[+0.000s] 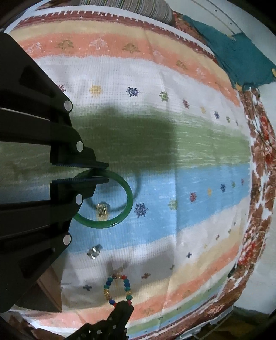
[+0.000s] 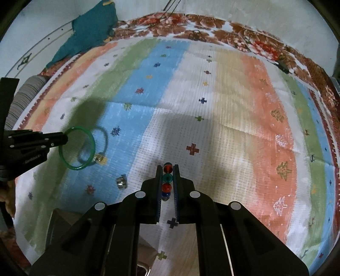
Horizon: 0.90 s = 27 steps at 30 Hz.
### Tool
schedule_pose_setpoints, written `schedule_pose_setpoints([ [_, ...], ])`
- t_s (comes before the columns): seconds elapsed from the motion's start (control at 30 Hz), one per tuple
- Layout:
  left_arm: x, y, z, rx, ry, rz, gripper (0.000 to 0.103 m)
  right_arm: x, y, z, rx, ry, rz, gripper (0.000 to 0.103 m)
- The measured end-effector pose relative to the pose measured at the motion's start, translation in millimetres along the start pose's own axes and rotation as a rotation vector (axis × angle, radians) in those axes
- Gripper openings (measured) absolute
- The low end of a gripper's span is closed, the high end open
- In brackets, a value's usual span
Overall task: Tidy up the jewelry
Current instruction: 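Lift both held bracelets and carry them back over the silver tin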
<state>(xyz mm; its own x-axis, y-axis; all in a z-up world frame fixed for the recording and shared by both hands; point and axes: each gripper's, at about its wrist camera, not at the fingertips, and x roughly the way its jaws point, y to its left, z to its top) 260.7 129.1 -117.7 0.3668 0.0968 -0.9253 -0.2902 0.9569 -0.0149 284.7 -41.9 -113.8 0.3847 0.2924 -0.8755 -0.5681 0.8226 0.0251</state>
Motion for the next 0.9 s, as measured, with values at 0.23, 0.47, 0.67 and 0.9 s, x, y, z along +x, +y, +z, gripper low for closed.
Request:
schedule_pose_setpoints([
  [0.23,-18,-10,-2,0.014,-0.032,-0.012,0.007,-14,-1,-4,0.014,-0.024,0.004,0.010],
  [0.47,-35,-19,-6,0.023,-0.060,-0.030,0.007,-39,1,-5,0.035,-0.075,0.029,0.010],
  [0.67,-58,-28,-10,0.027,-0.104,-0.054,0.007,-62,5,-8,0.031,-0.118,0.037,0.010],
  [0.9,-77,-32,-24,0.026,-0.130,-0.081,0.007,-88,11,-18,0.019,-0.163,0.051,0.010],
])
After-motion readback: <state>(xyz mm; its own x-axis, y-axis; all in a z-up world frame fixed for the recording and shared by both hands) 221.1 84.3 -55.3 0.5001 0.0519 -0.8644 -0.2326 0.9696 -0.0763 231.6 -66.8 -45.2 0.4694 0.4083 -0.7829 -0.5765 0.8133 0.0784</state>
